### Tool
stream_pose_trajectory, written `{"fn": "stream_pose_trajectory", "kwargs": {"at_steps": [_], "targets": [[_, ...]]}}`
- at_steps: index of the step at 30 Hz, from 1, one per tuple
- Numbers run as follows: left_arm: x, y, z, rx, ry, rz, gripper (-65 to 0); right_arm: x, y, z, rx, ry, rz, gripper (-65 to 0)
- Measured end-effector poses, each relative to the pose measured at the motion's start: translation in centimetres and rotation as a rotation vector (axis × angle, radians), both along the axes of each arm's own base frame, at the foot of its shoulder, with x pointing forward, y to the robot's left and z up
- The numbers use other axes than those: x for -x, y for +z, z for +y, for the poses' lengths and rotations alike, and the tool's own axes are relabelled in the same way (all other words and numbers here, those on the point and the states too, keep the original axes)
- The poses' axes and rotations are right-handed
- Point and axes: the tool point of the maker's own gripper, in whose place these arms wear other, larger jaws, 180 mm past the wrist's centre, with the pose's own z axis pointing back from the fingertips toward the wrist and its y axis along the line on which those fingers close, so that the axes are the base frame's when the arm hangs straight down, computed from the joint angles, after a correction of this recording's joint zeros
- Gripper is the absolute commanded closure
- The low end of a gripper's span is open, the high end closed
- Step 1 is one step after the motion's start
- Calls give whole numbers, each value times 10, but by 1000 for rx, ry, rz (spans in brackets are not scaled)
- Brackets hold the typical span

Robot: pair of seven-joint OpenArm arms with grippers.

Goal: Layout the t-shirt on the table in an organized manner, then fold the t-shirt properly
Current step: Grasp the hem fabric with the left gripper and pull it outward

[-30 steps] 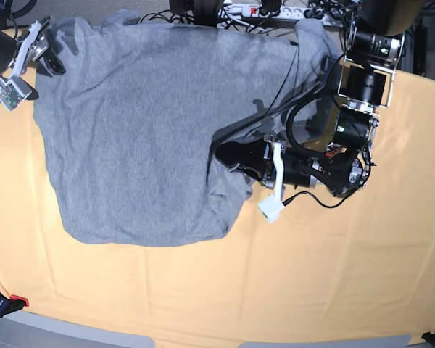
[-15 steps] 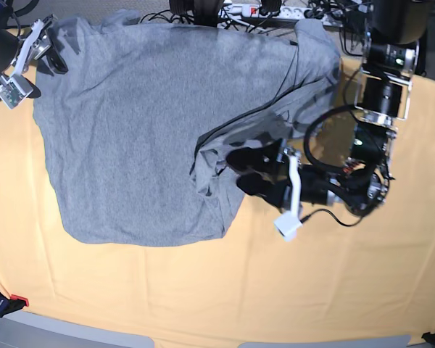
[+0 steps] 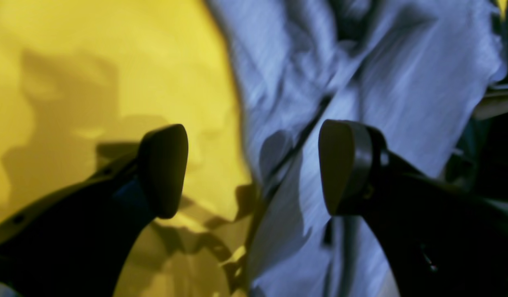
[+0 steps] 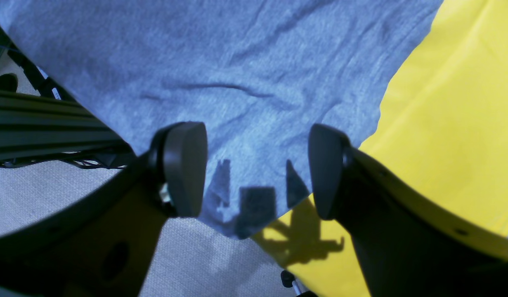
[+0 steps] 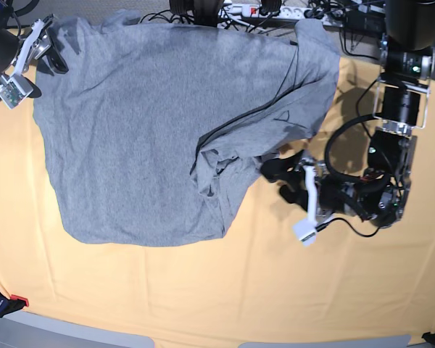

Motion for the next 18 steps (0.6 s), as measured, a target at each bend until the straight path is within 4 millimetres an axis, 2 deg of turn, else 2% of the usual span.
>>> {"fn": "stream_pose_trajectory", "kwargs": {"at_steps": [6, 12, 18], "targets": [[5, 9, -36, 104, -75, -23, -494, 0, 0, 0, -1, 0, 1, -404], [10, 15, -84, 195, -139, -34, -494, 0, 0, 0, -1, -1, 1, -405], [-4, 0, -92, 105, -98, -98, -494, 0, 0, 0, -2, -2, 1, -404]]}}
